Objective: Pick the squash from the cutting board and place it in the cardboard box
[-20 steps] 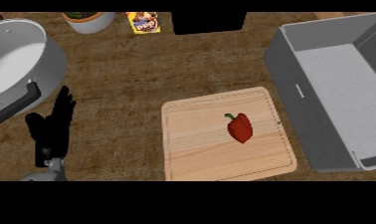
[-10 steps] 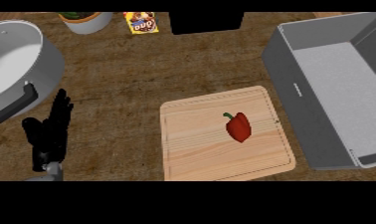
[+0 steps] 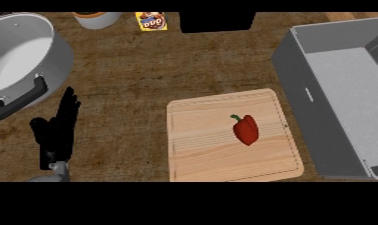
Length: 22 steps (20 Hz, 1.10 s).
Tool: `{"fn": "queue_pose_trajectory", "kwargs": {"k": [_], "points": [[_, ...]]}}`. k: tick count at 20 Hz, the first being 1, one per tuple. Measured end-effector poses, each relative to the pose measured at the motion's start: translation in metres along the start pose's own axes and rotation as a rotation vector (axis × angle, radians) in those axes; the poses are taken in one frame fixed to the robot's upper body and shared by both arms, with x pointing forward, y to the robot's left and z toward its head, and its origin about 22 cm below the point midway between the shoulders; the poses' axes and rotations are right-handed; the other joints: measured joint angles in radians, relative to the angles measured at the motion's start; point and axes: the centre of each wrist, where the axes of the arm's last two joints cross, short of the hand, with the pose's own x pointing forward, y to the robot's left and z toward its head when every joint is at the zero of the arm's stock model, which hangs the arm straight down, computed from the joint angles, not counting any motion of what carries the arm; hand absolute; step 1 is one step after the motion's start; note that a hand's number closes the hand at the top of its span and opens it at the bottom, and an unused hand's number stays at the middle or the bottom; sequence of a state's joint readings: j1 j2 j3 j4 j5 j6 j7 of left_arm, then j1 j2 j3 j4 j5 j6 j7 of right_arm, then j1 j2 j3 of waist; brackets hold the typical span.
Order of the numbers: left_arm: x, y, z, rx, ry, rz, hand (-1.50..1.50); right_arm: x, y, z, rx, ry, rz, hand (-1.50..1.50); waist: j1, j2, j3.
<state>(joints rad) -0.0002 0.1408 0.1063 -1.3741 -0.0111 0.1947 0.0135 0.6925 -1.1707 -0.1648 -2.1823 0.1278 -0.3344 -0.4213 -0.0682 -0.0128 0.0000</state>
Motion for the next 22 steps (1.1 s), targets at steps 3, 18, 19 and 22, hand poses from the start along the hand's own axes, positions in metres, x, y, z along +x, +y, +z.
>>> {"fn": "queue_pose_trajectory", "kwargs": {"k": [3,18,19,22], "points": [[0.008,-0.008,-0.004,-0.022,-0.004,0.001,0.00,-0.024,-0.026,0.001,-0.027,0.025,-0.026,1.50,0.020,0.004,0.000],[0.022,-0.030,-0.020,-0.096,-0.030,-0.006,0.00,-0.121,-0.032,-0.031,-0.044,0.102,-0.042,1.50,0.102,0.021,0.001],[0.022,-0.029,-0.022,-0.096,-0.033,-0.006,0.00,-0.124,-0.025,-0.037,-0.045,0.119,-0.057,1.50,0.104,0.021,0.001],[0.022,-0.033,-0.024,-0.108,-0.038,-0.004,0.00,-0.141,-0.011,-0.050,-0.021,0.176,-0.086,-1.50,0.109,0.022,0.001]]}}
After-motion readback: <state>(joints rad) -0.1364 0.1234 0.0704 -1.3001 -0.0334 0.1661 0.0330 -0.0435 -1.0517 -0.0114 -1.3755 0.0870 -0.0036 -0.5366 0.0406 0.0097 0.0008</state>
